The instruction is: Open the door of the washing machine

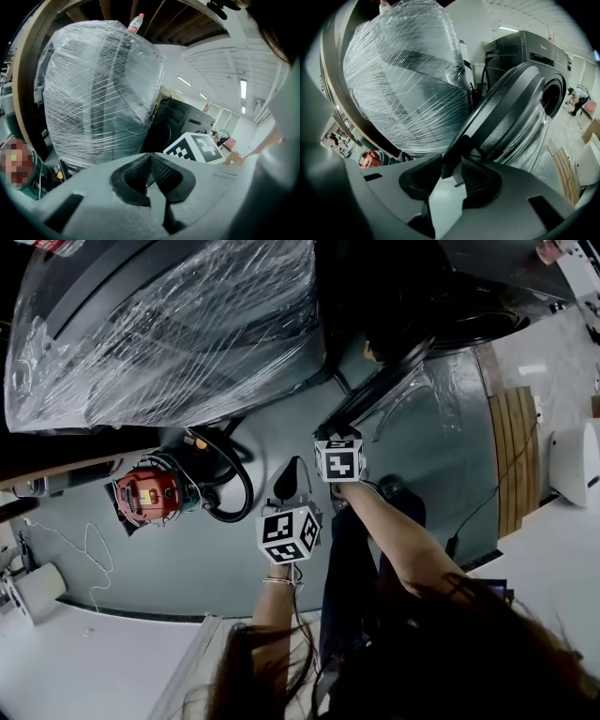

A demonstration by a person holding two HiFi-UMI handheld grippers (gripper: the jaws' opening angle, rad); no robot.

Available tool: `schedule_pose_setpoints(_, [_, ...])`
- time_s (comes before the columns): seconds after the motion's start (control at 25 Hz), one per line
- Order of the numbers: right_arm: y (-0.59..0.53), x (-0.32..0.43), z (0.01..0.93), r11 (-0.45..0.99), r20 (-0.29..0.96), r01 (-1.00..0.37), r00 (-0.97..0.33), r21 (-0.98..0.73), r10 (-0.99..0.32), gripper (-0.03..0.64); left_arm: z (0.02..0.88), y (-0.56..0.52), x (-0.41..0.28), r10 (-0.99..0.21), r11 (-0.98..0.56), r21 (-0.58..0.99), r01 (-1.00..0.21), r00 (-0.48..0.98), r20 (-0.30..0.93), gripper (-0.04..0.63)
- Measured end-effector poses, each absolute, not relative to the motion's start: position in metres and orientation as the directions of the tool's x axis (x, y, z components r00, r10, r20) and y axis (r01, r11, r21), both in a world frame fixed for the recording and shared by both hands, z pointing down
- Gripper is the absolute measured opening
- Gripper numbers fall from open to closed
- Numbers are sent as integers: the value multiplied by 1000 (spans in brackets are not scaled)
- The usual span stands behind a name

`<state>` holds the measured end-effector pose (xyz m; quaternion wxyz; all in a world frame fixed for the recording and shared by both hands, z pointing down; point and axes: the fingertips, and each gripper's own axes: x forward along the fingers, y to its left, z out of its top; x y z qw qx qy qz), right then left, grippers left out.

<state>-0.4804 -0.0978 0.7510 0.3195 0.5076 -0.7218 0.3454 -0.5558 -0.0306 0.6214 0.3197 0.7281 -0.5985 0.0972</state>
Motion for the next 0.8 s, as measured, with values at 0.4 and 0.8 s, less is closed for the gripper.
schedule_pose_setpoints(0.4, [-109,-490,753,245,810,-953,-284,-179,-514,127,625,-30,-564,-809,-75,354,-932,264,525,12])
schedule_pose_setpoints(0.8, [-112,-494,751,257,813,-951,-285,-172,-508,110,626,-20,-570,-815,-66,347,-936,251,522,12])
